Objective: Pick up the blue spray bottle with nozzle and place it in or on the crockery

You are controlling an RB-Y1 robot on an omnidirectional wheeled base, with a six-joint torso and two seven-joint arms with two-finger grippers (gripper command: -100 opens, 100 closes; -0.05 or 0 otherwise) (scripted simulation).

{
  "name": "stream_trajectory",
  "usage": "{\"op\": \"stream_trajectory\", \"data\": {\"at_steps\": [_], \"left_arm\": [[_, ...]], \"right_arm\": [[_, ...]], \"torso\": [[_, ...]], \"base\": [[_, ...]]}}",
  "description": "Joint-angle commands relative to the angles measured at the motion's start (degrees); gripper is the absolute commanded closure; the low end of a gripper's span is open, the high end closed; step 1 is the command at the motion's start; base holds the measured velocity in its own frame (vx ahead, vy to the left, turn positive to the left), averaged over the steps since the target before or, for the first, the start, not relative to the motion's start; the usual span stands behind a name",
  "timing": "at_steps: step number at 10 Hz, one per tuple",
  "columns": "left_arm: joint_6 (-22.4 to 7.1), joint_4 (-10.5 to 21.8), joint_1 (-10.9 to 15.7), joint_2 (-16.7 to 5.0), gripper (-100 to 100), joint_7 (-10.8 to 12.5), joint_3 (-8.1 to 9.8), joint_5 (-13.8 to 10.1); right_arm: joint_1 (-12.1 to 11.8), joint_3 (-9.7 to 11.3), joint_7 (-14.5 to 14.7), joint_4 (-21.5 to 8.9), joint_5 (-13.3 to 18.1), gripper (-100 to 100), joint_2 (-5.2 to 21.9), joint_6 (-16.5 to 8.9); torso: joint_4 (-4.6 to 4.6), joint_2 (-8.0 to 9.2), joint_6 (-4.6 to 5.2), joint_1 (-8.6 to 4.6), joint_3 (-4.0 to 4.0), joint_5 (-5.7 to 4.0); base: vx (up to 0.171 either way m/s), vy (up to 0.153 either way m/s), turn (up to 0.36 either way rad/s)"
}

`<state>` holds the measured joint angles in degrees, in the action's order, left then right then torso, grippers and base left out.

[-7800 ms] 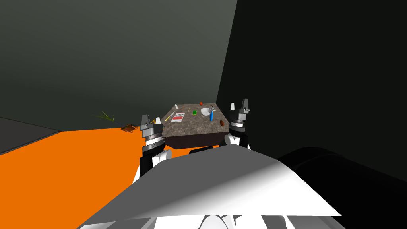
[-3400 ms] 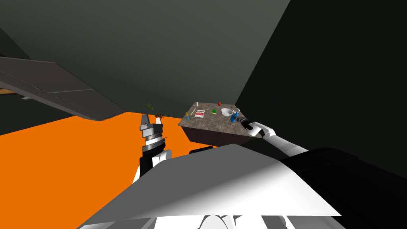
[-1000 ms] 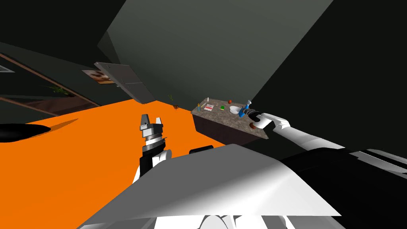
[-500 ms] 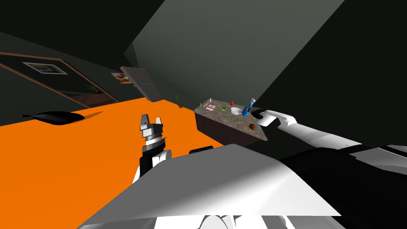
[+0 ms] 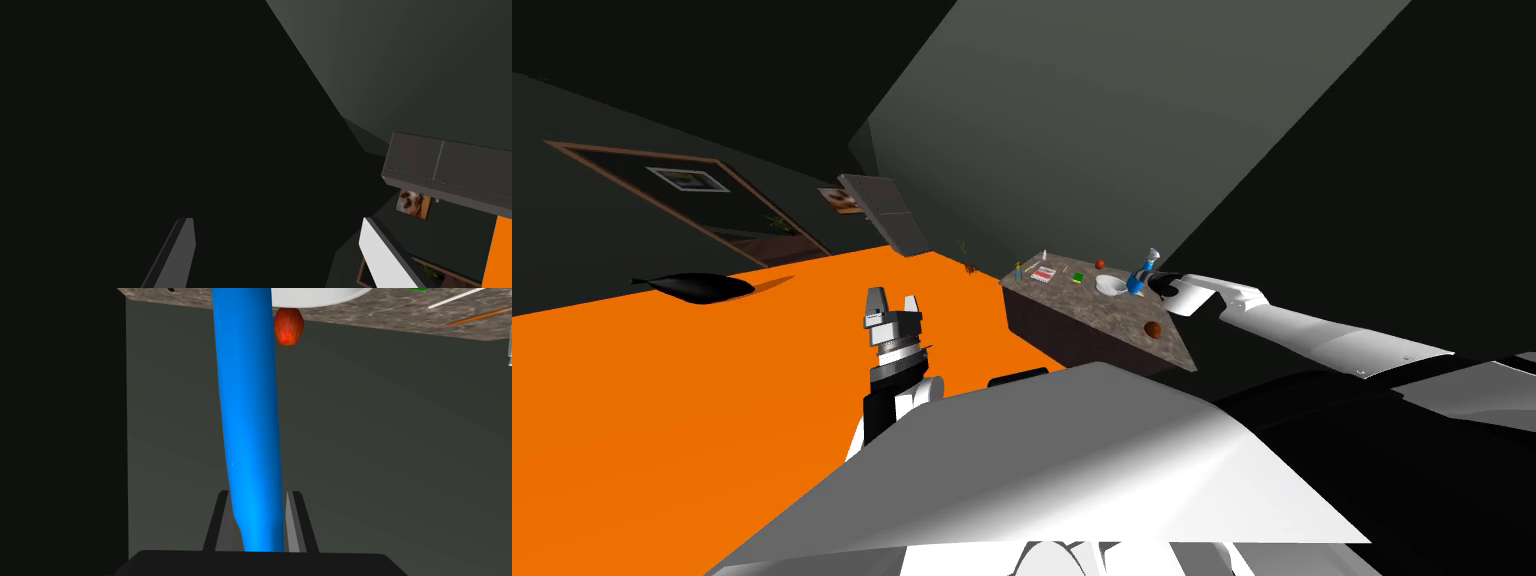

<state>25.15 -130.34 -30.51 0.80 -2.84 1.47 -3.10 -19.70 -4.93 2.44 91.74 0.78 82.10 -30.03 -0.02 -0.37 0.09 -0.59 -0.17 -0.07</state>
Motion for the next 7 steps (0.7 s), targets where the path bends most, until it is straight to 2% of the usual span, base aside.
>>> {"op": "stream_trajectory", "data": {"at_steps": [1,7], "left_arm": [[0.0,0.0,0.0,0.0,0,0.0,0.0,0.0],[0.0,0.0,0.0,0.0,0,0.0,0.0,0.0]], "right_arm": [[-0.4,0.7,-0.8,-0.7,-2.5,100,1.6,-1.1],[-1.5,3.5,-3.3,-2.9,-11.5,100,7.3,-4.2]], "torso": [[0.0,0.0,0.0,0.0,0.0,0.0],[-0.03,-0.12,0.09,0.1,-0.07,-0.02]], "base": [[0.097,-0.098,0.085],[0.094,-0.076,0.097]]}}
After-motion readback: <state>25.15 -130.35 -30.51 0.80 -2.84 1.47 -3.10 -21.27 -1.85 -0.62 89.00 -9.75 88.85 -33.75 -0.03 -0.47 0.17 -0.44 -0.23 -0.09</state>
